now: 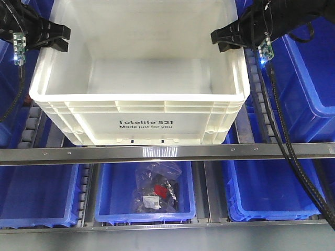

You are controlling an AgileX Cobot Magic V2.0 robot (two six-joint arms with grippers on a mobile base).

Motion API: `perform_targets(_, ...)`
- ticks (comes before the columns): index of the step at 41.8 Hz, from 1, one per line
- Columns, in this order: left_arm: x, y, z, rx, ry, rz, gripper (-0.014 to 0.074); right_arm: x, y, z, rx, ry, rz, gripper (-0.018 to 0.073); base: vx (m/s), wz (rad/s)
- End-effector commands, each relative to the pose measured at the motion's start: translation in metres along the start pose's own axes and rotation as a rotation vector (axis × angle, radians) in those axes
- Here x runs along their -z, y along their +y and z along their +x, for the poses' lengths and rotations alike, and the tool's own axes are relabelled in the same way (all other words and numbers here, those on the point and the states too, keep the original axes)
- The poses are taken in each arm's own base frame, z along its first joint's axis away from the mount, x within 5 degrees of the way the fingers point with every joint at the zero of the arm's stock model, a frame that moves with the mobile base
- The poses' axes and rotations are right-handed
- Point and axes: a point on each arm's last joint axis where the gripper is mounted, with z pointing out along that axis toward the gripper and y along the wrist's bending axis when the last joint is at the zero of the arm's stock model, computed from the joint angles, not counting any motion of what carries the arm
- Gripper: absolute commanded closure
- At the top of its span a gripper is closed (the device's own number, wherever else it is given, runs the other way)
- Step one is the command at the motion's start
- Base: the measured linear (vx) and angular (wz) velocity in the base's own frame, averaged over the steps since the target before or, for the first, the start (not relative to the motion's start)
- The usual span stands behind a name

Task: Place moving items into box and shelve
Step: 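Open both grippers and release the tote rims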

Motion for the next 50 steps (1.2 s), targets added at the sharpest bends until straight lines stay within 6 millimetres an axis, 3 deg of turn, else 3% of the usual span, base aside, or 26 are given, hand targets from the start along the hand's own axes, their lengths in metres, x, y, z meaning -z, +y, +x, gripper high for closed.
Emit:
perform_targets(1, 0.035, -0.023, -0.024, 0.001, -0.204, 0.051, 0.0165, 0.039, 0.017, -0.030, 0.002, -0.244, -0.044, 0.0069, 0.00, 0.00)
perform_targets(2, 0.035, -0.022, -0.024, -0.002, -0.204, 0.047, 0.0158, 0.039, 0.017, -0.030, 0.006, -0.243, -0.040, 0.0050, 0.00, 0.00)
perform_targets(3, 0.037, -0.018, -0.024, -0.033, -0.204, -0.006, 0.0132, 0.038, 0.013, -0.029, 0.063, -0.234, 0.016, -0.0102, 0.00, 0.00)
perform_targets(4, 0.037, -0.018, -0.024, -0.038, -0.203, -0.012, 0.0132, 0.038, 0.012, -0.029, 0.073, -0.232, 0.026, -0.0105, 0.00, 0.00)
perform_targets(13, 0.048, -0.016, -0.026, -0.074, -0.240, -0.067, 0.0132, 0.039, 0.004, -0.028, 0.138, -0.218, 0.111, -0.0099, 0.00, 0.00)
perform_targets(31, 0.075, -0.022, -0.028, -0.072, -0.301, -0.085, 0.0132, 0.054, 0.002, -0.030, 0.013, -0.251, 0.141, -0.0074, 0.00, 0.00)
perform_targets(33, 0.077, -0.023, -0.027, -0.075, -0.298, -0.083, 0.0132, 0.057, 0.002, -0.030, 0.012, -0.252, 0.140, -0.0070, 0.00, 0.00)
perform_targets(34, 0.078, -0.026, -0.023, -0.068, -0.249, -0.058, 0.0133, 0.072, 0.007, -0.029, -0.021, -0.258, 0.102, -0.0045, 0.00, 0.00)
perform_targets(50, 0.083, -0.030, -0.011, -0.066, -0.233, -0.037, 0.0170, 0.091, 0.015, -0.022, -0.033, -0.253, 0.076, -0.0014, 0.00, 0.00)
